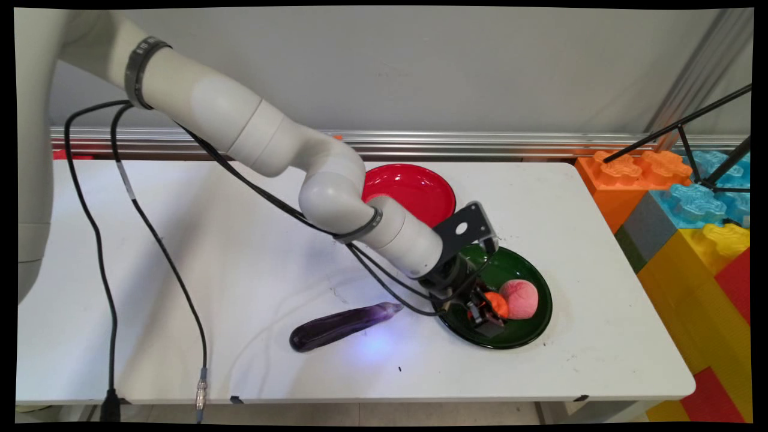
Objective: Place the picked object on the table
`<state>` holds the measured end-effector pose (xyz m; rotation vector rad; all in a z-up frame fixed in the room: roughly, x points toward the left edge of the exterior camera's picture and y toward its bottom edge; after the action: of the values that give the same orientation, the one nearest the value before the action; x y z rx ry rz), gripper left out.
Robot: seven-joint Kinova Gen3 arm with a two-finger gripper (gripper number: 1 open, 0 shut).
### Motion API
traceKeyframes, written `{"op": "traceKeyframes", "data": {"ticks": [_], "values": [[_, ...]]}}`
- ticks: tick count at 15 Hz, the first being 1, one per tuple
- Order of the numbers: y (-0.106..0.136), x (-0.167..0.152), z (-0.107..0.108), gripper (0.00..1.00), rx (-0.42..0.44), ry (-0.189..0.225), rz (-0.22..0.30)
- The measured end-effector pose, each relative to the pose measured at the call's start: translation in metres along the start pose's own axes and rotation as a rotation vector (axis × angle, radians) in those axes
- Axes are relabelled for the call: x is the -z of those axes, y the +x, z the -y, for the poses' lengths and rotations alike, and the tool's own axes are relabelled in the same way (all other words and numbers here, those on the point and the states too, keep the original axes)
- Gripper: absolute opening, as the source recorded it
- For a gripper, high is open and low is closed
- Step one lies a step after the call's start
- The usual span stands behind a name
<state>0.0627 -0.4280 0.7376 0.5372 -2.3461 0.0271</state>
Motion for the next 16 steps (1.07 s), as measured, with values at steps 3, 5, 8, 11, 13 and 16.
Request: {"op": "traceKeyframes", "data": {"ticks": [3, 5, 8, 11, 13, 16], "values": [[0.014, 0.013, -0.001, 0.0, -0.006, -0.001, -0.012], [0.025, 0.026, -0.003, 0.0, -0.014, -0.006, -0.021], [0.037, 0.046, -0.002, 0.0, -0.03, -0.011, -0.029], [0.043, 0.063, 0.004, 0.0, -0.049, -0.014, -0.034], [0.046, 0.074, 0.013, 0.0, -0.062, -0.012, -0.031], [0.047, 0.09, 0.032, 0.0, -0.071, -0.001, -0.027]]}}
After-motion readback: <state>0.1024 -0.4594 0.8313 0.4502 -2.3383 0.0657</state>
